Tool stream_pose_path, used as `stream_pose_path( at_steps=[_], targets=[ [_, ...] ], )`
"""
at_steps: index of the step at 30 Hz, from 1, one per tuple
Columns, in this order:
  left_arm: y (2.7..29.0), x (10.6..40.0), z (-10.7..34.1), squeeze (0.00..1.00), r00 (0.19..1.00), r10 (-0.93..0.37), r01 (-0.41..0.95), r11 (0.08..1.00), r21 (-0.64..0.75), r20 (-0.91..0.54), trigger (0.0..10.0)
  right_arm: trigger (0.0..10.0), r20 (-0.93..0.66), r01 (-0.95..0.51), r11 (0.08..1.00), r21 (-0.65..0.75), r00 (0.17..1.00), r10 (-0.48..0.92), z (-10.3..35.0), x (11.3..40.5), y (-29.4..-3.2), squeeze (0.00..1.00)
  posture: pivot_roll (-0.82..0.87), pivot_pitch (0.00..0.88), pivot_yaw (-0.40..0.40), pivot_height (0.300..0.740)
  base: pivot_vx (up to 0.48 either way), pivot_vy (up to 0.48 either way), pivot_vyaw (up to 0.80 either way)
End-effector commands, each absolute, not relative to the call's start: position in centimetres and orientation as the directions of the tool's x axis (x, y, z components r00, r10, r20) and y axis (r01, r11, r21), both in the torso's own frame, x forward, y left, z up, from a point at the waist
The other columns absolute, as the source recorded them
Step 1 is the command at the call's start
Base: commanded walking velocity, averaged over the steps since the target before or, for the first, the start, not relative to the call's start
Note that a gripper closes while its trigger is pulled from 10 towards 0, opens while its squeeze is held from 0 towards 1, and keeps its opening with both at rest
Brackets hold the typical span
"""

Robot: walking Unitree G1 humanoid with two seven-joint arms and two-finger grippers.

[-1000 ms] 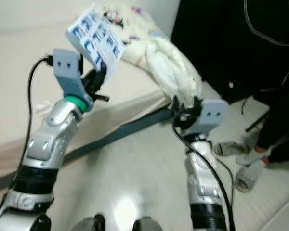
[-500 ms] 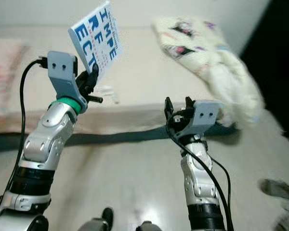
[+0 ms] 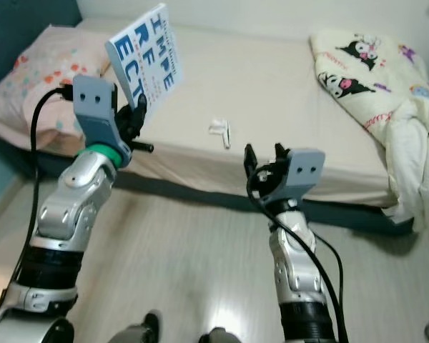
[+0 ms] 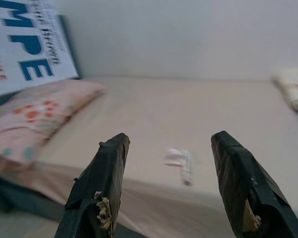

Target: Clean up the room

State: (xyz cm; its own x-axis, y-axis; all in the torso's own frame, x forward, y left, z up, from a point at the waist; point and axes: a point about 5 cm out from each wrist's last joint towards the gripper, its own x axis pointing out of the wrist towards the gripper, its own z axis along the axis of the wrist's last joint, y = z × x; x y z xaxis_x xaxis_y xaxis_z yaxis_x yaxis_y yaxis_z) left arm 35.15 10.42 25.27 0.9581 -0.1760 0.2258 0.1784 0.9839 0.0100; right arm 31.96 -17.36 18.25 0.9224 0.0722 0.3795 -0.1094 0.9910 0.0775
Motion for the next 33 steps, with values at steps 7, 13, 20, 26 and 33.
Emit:
stream_pose_path(
  at_steps=[7, 13, 20, 26, 33],
  targets=[
    [10.37, 35.14, 25.69, 0.00, 0.951, -0.164, 0.162, 0.986, 0.027, 0.263, 10.0, 10.0, 0.374, -0.116, 0.989, 0.092, 0.925, 0.074, 17.80, 31.76, -17.21, 0.00, -0.03, 0.111, 0.027, 0.709, 0.480, 0.000, 0.00],
    [10.36, 35.12, 25.65, 0.00, 0.950, -0.167, 0.165, 0.986, 0.031, 0.263, 10.0, 10.0, 0.373, -0.116, 0.989, 0.093, 0.925, 0.074, 17.75, 31.74, -17.19, 0.00, -0.03, 0.109, 0.031, 0.709, 0.480, 0.000, 0.00],
    [10.37, 35.15, 25.55, 0.00, 0.951, -0.166, 0.163, 0.986, 0.032, 0.261, 10.0, 10.0, 0.370, -0.119, 0.989, 0.092, 0.926, 0.077, 17.67, 31.78, -17.17, 0.00, -0.03, 0.109, 0.031, 0.709, 0.480, 0.000, 0.00],
    [10.37, 35.15, 25.55, 0.00, 0.951, -0.163, 0.161, 0.986, 0.029, 0.261, 10.0, 10.0, 0.366, -0.123, 0.989, 0.087, 0.927, 0.083, 17.59, 31.70, -17.13, 0.00, -0.03, 0.114, 0.030, 0.709, 0.480, 0.000, 0.00],
    [10.35, 35.20, 25.55, 0.00, 0.951, -0.162, 0.160, 0.987, 0.028, 0.262, 10.0, 10.0, 0.364, -0.126, 0.988, 0.085, 0.927, 0.086, 17.53, 31.67, -17.11, 0.00, -0.03, 0.116, 0.030, 0.709, 0.480, 0.000, 0.00]
  ],
)
